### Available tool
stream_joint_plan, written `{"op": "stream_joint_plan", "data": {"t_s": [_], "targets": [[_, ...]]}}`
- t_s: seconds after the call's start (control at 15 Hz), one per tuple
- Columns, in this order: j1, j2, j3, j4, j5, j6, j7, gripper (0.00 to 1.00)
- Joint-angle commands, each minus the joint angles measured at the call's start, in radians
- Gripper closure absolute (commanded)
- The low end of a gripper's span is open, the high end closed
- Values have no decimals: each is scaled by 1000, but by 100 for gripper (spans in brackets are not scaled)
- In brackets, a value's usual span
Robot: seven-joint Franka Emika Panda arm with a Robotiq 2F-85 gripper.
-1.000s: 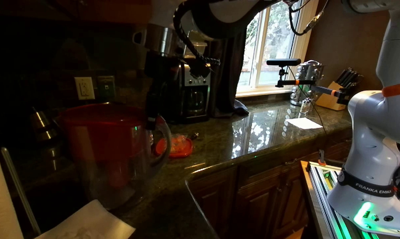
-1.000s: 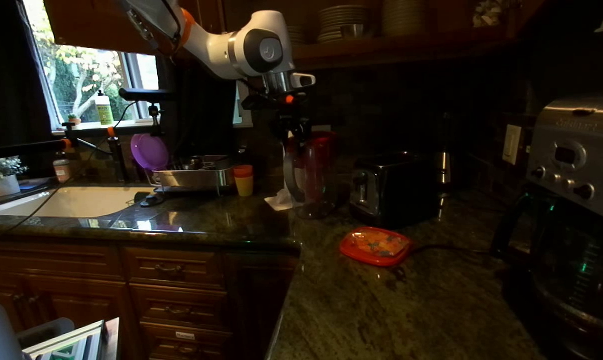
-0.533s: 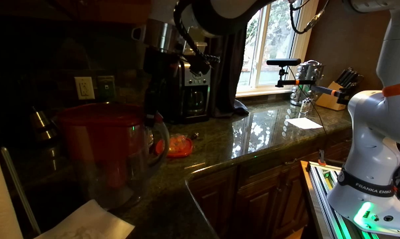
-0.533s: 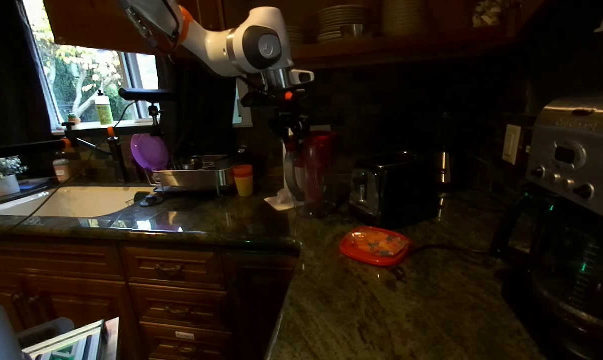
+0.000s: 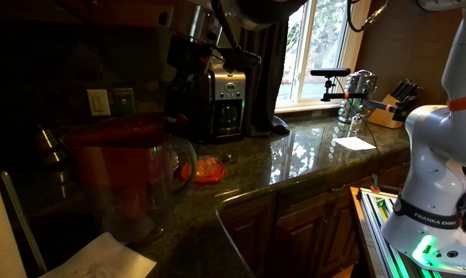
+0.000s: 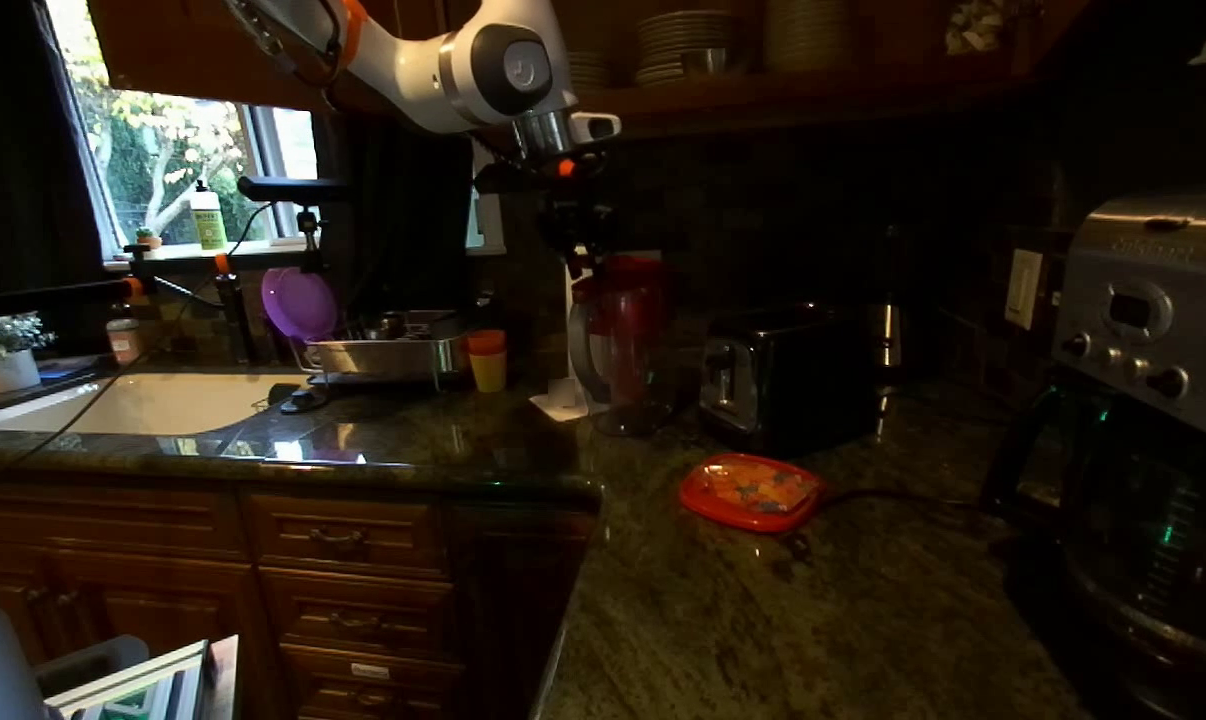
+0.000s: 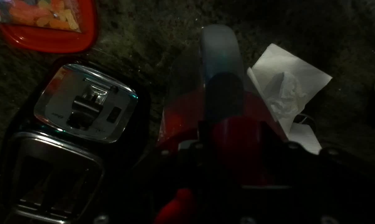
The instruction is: Pull the clear jug backwards and then remove its lid
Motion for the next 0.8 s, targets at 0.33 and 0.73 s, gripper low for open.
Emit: {"op": "stream_joint_plan", "data": {"t_s": [0.33, 0.73], "targets": [[-1, -24, -3, -28, -105, 199, 127, 84], [-4, -26, -17, -51, -240, 389, 242, 20]]}}
